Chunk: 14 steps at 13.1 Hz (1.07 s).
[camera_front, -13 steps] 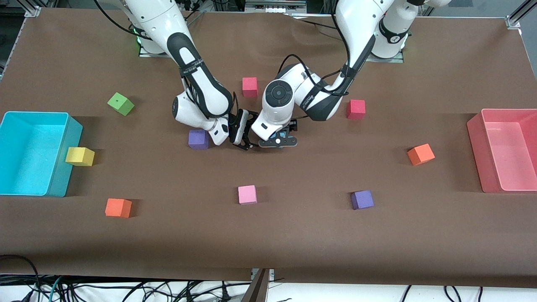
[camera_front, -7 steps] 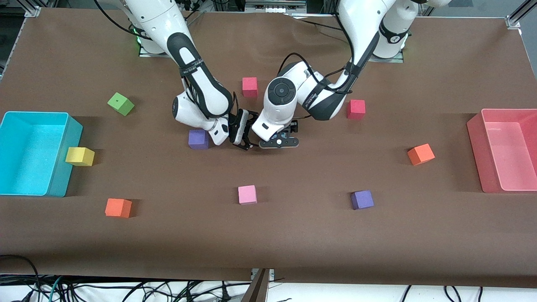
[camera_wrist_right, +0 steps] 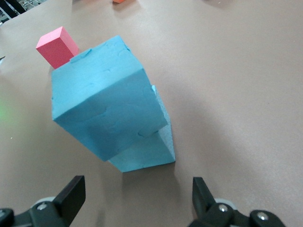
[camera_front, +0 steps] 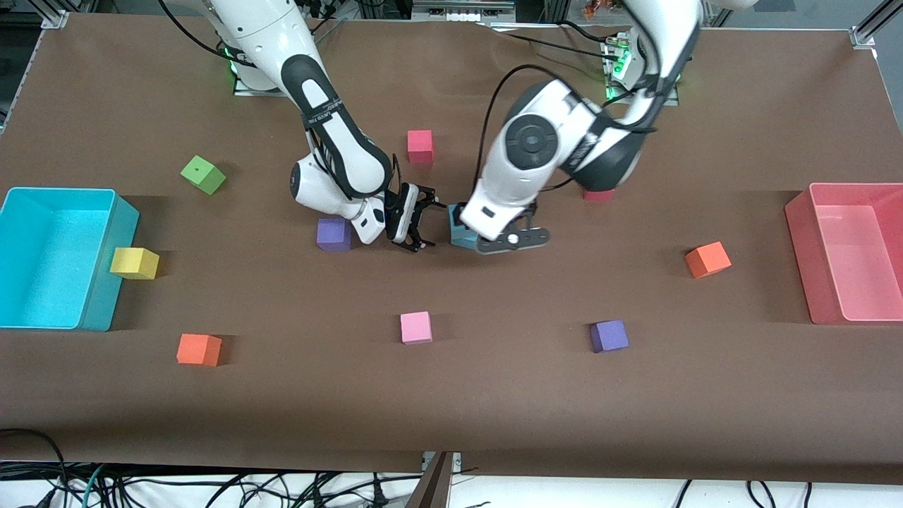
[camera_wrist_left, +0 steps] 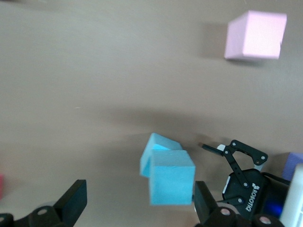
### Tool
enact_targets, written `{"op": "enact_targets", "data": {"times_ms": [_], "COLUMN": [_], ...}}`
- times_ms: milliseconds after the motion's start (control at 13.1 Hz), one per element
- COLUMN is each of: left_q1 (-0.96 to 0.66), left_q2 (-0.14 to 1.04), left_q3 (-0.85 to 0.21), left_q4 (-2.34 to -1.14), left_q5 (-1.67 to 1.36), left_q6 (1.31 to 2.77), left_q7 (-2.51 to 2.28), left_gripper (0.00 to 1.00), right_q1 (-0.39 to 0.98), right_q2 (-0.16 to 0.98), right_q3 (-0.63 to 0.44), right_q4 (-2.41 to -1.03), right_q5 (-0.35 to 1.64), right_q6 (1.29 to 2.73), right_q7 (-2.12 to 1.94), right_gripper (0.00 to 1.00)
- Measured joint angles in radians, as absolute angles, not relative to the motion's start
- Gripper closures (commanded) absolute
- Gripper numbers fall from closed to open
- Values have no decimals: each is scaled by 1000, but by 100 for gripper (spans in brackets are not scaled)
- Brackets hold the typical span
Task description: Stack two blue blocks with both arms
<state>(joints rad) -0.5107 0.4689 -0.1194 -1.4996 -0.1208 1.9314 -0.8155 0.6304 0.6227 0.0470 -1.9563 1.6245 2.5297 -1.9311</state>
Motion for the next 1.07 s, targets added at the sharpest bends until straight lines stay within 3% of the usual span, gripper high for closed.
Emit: {"op": "enact_targets", "data": {"times_ms": [304,533,761,1065], "left_q1": [-286,-130,-74,-55], "left_q2": [285,215,166,119], "left_q3": [-118,-109,-53,-29], "left_q4": [-1499,-1500,-1500,-1505], "left_q5": [-146,-148,-98,-70], "left_q6": [1669,1548,1501,1491], "left_q7": [-588,-366,-210,-138], "left_gripper": [0,0,0,0], "right_q1": [630,629,629,627], "right_q2": [609,560,494,340], "right_q3": [47,46,31,-18], "right_q4": [-1958,-1988,-2040,-2121], "right_q5": [1628,1628,1601,1374], "right_q6": [2530,2530,2531,2524], "right_q7": [-1919,-1894,-1883,-1672], "right_gripper": [0,0,0,0]}}
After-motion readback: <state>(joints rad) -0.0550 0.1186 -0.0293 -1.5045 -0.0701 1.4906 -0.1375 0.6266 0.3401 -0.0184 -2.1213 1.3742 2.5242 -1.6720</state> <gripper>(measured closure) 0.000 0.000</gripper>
